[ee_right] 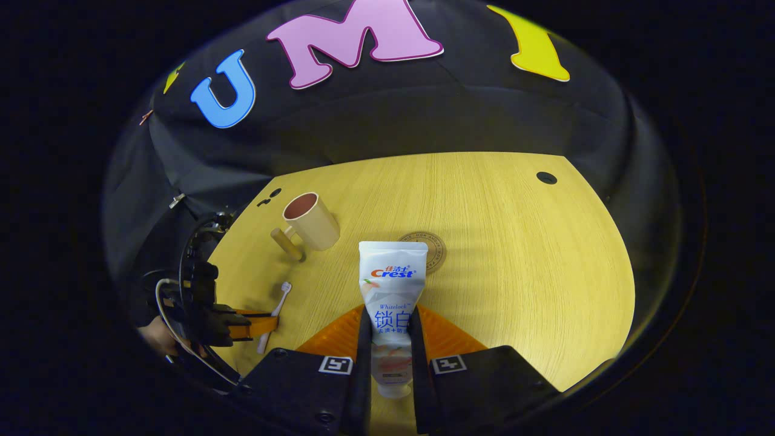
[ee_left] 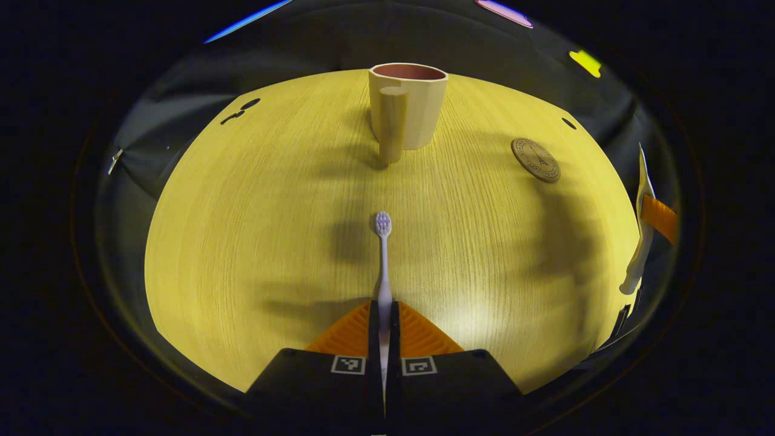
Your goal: Put the toothbrush and toothpaste on the desktop into the cup, then pick up the cup and place it on the coaster on the desktop.
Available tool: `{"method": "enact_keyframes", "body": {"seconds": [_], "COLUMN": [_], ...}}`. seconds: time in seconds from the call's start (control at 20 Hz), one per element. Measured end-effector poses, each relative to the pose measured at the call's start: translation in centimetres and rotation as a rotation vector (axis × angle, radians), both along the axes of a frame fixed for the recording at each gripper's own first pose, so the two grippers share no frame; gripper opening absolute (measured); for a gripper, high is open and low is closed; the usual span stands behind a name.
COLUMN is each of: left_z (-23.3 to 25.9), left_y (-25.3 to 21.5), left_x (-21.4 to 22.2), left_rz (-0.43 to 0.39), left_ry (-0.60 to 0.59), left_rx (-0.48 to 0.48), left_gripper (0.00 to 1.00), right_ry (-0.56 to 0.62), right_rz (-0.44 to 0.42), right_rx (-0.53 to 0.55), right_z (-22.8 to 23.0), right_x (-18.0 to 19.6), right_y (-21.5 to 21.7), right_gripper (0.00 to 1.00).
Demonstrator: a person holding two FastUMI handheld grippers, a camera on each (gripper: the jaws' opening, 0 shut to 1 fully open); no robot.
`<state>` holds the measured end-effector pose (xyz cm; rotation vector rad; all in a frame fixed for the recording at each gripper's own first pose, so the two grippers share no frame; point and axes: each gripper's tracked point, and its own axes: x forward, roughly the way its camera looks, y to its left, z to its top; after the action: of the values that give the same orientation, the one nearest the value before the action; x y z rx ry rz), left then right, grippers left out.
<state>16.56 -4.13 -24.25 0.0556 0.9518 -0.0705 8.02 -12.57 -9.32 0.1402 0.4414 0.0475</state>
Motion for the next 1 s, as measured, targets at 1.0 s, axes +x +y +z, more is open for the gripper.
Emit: {"method": "enact_keyframes", "body": {"seconds": [1.0], "left_z": [9.8], "left_y": [0.9], "left_x": [-2.5], "left_rz": [0.072], "left_ry": [-0.361], "left_rx": [-0.216], "left_gripper": [0.06], "right_ry": [-0.468], "right_rz": [0.156], "right_rx": [-0.042], "right_z": [5.4], "right_x": [-1.9], "right_y": [-0.1], "right_gripper": [0.32]}}
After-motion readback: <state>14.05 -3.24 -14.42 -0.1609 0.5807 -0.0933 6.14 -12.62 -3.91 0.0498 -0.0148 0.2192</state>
